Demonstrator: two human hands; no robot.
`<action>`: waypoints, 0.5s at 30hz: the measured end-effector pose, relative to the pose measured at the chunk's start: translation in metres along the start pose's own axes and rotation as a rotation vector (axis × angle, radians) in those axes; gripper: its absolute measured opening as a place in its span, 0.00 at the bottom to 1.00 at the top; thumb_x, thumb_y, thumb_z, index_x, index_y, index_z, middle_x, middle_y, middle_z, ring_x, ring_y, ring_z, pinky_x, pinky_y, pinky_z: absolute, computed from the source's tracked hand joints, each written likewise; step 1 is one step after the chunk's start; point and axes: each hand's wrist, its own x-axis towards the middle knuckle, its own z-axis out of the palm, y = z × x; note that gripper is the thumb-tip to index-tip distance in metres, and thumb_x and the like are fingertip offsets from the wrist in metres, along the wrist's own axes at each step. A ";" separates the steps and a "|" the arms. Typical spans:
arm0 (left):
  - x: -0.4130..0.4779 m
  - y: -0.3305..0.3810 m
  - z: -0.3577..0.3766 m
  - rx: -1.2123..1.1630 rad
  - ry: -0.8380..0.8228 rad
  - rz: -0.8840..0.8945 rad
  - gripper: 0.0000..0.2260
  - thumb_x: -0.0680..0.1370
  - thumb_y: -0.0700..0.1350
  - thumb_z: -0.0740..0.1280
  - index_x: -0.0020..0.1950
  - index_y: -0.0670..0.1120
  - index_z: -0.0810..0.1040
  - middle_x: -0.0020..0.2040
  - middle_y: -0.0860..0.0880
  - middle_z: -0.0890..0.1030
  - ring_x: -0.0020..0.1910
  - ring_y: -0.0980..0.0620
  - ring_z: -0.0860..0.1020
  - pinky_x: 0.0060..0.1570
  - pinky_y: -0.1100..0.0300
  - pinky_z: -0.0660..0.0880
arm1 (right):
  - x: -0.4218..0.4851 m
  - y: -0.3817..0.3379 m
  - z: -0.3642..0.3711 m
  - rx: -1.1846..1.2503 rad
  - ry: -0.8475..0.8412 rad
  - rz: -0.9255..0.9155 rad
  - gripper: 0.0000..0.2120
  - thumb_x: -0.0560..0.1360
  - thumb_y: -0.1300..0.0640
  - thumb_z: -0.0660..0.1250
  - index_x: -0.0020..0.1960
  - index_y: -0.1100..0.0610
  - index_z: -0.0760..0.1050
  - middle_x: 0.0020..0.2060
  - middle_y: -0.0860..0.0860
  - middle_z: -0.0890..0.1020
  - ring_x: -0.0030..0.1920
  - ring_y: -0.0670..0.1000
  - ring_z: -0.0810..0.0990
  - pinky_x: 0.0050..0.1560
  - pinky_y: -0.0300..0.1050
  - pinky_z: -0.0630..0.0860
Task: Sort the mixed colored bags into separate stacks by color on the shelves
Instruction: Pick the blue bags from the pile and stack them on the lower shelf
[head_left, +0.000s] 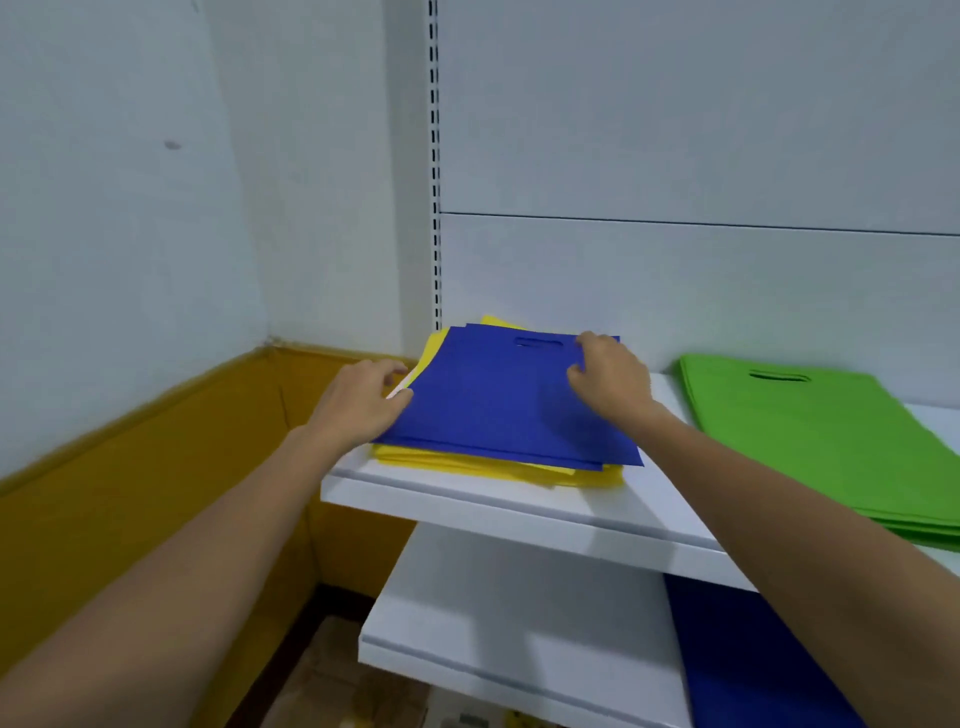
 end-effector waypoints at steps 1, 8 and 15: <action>0.012 0.001 0.007 0.021 -0.037 -0.005 0.18 0.78 0.51 0.63 0.66 0.47 0.72 0.61 0.45 0.77 0.61 0.45 0.73 0.59 0.53 0.70 | 0.001 0.007 0.003 -0.022 0.005 0.075 0.15 0.76 0.60 0.58 0.61 0.64 0.68 0.58 0.60 0.74 0.59 0.61 0.73 0.52 0.51 0.71; 0.064 0.014 0.046 0.130 -0.180 -0.015 0.24 0.80 0.57 0.55 0.70 0.44 0.65 0.66 0.42 0.72 0.64 0.40 0.69 0.61 0.49 0.67 | 0.007 0.017 0.029 0.028 0.001 0.505 0.23 0.78 0.51 0.61 0.66 0.65 0.63 0.64 0.61 0.68 0.66 0.61 0.67 0.62 0.53 0.67; 0.061 0.015 0.073 0.158 -0.032 -0.061 0.20 0.80 0.53 0.57 0.65 0.41 0.68 0.63 0.41 0.72 0.62 0.42 0.69 0.59 0.50 0.67 | 0.001 0.015 0.052 0.088 0.161 0.560 0.16 0.78 0.54 0.61 0.60 0.66 0.68 0.58 0.61 0.73 0.60 0.61 0.73 0.55 0.52 0.70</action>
